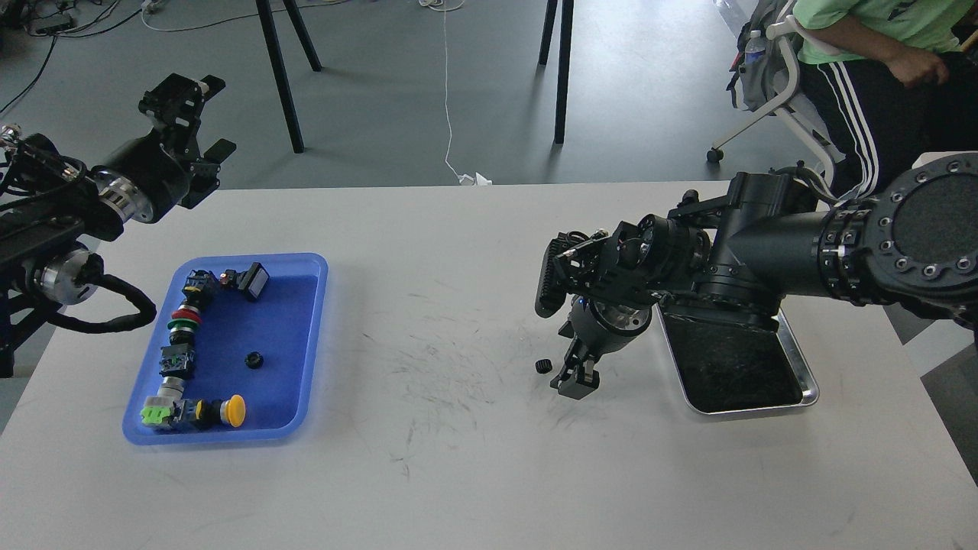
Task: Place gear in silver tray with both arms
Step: 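Grasp the black gear with the right gripper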
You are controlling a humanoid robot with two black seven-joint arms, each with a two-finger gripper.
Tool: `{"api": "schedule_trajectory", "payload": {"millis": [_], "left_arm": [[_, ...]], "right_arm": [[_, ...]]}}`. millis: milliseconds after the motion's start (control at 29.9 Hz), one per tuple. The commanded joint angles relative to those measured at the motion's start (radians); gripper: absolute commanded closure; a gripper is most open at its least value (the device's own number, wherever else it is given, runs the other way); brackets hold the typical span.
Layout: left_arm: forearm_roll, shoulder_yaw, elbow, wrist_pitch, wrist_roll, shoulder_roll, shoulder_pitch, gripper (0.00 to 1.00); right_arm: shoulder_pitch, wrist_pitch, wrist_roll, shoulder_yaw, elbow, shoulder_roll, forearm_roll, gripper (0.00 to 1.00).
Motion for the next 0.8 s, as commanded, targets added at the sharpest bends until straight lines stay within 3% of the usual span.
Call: {"api": "schedule_trajectory", "payload": {"millis": [0,602,769], "left_arm": [[0.0,0.0,0.0,0.0,0.0,0.0,0.0,0.02],[0.0,0.0,0.0,0.0,0.0,0.002,0.011,0.02],[0.0,0.0,0.0,0.0,0.0,0.002,0.011,0.02]], "right_arm": [[-0.006,-0.003,0.0,0.007,-0.004,0.0,0.006,0.2],[-0.029,-0.044,0.0,0.035,-0.006,0.0,0.012,0.23],[-0.029,-0.043,0.0,0.032,-0.005,0.0,0.01,0.35]]}}
